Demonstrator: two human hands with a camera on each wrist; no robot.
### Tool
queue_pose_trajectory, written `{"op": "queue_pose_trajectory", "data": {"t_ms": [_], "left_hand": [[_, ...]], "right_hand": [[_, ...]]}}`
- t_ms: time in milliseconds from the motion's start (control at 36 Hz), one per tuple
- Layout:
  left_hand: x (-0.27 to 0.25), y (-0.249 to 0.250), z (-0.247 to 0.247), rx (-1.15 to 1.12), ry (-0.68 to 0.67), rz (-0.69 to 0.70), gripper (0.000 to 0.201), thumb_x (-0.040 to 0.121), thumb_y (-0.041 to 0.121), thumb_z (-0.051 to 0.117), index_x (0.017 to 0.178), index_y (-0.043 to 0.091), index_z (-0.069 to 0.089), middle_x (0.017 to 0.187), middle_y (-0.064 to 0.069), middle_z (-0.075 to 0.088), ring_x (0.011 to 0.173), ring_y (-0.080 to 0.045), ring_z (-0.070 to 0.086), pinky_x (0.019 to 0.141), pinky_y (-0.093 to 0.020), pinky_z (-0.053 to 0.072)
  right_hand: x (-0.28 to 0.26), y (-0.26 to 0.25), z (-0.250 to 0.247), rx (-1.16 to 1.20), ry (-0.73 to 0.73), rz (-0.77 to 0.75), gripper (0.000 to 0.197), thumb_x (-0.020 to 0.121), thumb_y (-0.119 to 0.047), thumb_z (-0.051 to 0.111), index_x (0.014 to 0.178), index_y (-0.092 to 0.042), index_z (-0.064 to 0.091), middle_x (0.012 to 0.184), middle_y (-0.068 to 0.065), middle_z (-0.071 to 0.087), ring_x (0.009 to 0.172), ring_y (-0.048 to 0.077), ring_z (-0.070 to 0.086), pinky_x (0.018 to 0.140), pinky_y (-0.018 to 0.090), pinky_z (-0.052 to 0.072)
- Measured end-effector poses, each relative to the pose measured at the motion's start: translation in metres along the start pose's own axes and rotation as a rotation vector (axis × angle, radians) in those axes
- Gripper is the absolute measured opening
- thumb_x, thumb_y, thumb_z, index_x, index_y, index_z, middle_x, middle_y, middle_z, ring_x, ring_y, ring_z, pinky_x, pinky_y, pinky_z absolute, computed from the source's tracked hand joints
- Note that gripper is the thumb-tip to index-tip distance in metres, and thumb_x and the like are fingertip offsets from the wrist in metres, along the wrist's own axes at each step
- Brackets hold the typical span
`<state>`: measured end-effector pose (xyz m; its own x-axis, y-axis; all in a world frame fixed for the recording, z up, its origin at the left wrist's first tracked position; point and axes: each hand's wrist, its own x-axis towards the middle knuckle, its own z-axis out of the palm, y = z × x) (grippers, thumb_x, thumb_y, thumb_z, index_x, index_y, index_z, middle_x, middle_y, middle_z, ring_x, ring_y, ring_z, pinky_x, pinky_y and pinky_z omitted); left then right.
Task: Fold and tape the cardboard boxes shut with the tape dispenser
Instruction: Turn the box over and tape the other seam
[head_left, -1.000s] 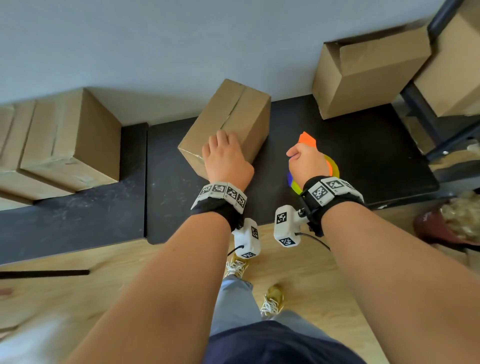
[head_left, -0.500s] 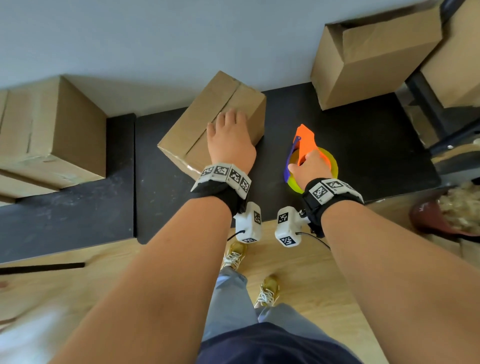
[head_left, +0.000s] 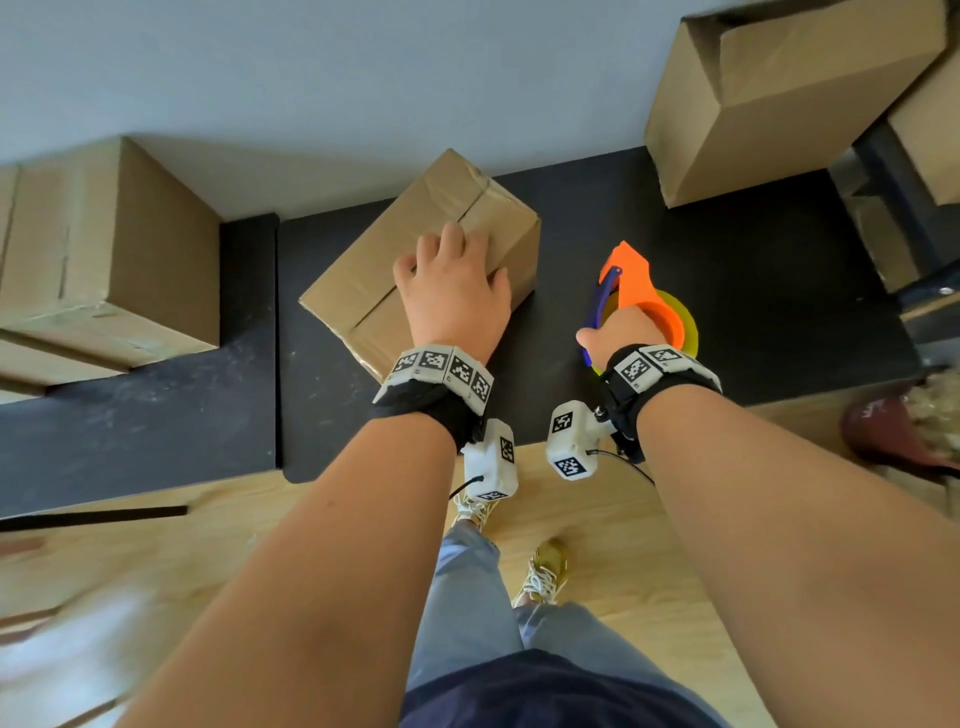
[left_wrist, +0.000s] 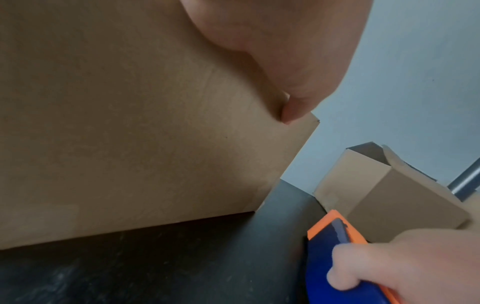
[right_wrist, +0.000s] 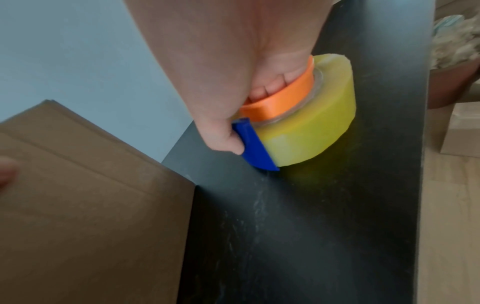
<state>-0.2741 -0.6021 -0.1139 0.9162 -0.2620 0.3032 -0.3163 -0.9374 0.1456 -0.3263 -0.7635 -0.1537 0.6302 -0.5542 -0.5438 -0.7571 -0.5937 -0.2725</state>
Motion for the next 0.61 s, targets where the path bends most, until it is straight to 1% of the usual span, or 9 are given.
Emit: {"op": "queue_pose_trajectory", "data": {"t_ms": [56,139,194,278,361,417,500,556,611], "left_hand": [[0.0,0.0,-0.001,0.004,0.002,0.001,0.034,0.084,0.038,0.058,0.112,0.02,0.063,0.108,0.0,0.057,0.101,-0.026,0.052,0.088,-0.041,0.037],[0.0,-0.001,-0.005,-0.001,-0.003,0.001,0.028,0.082,0.034,0.061,0.106,0.019,0.064,0.105,-0.002,0.057,0.098,-0.027,0.052,0.085,-0.041,0.037],[-0.002,-0.002,-0.009,0.007,-0.018,-0.001,0.025,0.081,0.032,0.061,0.102,0.018,0.063,0.103,-0.002,0.056,0.096,-0.027,0.051,0.083,-0.041,0.037],[-0.006,-0.006,-0.015,0.031,-0.062,-0.007,0.024,0.082,0.03,0.057,0.103,0.018,0.061,0.106,-0.003,0.054,0.098,-0.027,0.049,0.085,-0.041,0.037],[-0.011,-0.008,-0.024,0.048,-0.116,-0.021,0.022,0.083,0.027,0.053,0.102,0.017,0.058,0.107,-0.004,0.052,0.099,-0.027,0.048,0.087,-0.04,0.037],[-0.015,-0.012,-0.029,0.057,-0.133,-0.029,0.02,0.082,0.025,0.052,0.099,0.016,0.056,0.106,-0.005,0.052,0.098,-0.027,0.048,0.085,-0.038,0.038],[-0.018,-0.017,-0.035,0.059,-0.156,-0.019,0.02,0.087,0.028,0.05,0.103,0.016,0.055,0.11,-0.004,0.052,0.101,-0.025,0.048,0.085,-0.036,0.039],[-0.015,-0.018,-0.04,0.026,-0.187,-0.032,0.025,0.092,0.034,0.048,0.106,0.016,0.057,0.112,-0.004,0.052,0.105,-0.025,0.048,0.087,-0.037,0.04],[-0.008,-0.019,-0.045,-0.072,-0.22,-0.089,0.028,0.095,0.034,0.044,0.107,0.015,0.061,0.112,-0.004,0.054,0.107,-0.025,0.049,0.087,-0.037,0.041]], "right_hand": [[-0.004,0.0,-0.005,0.065,0.019,0.02,0.032,0.092,-0.04,0.058,0.083,-0.01,0.054,0.066,0.004,0.05,0.055,0.018,0.048,0.048,0.027,0.035],[-0.012,0.001,-0.016,0.232,0.068,0.027,0.032,0.092,-0.038,0.051,0.072,-0.012,0.05,0.068,0.006,0.051,0.056,0.019,0.046,0.053,0.03,0.037],[-0.018,0.0,-0.027,0.366,0.087,0.045,0.027,0.091,-0.034,0.048,0.074,-0.013,0.05,0.07,0.006,0.05,0.061,0.021,0.046,0.057,0.03,0.034],[-0.028,-0.002,-0.044,0.587,0.018,0.062,0.019,0.088,-0.028,0.047,0.078,-0.012,0.049,0.078,0.007,0.049,0.068,0.022,0.045,0.059,0.032,0.033],[-0.035,-0.002,-0.053,0.694,-0.052,0.023,0.019,0.091,-0.029,0.046,0.082,-0.014,0.051,0.097,0.01,0.052,0.074,0.02,0.046,0.065,0.03,0.036],[-0.042,-0.003,-0.057,0.761,-0.051,0.032,0.029,0.091,-0.038,0.05,0.099,-0.011,0.058,0.112,0.013,0.057,0.081,0.019,0.051,0.067,0.03,0.037],[-0.054,-0.004,-0.064,0.804,-0.021,0.062,0.075,0.082,-0.062,0.061,0.133,-0.01,0.051,0.13,0.008,0.056,0.111,0.026,0.057,0.087,0.033,0.043],[-0.062,-0.004,-0.07,0.801,-0.001,0.028,0.084,0.078,-0.067,0.063,0.136,-0.008,0.049,0.132,0.009,0.057,0.115,0.027,0.057,0.09,0.033,0.042],[-0.069,-0.004,-0.076,0.817,0.018,-0.011,0.081,0.079,-0.064,0.066,0.132,-0.005,0.052,0.129,0.01,0.059,0.113,0.026,0.058,0.09,0.033,0.043]]}}
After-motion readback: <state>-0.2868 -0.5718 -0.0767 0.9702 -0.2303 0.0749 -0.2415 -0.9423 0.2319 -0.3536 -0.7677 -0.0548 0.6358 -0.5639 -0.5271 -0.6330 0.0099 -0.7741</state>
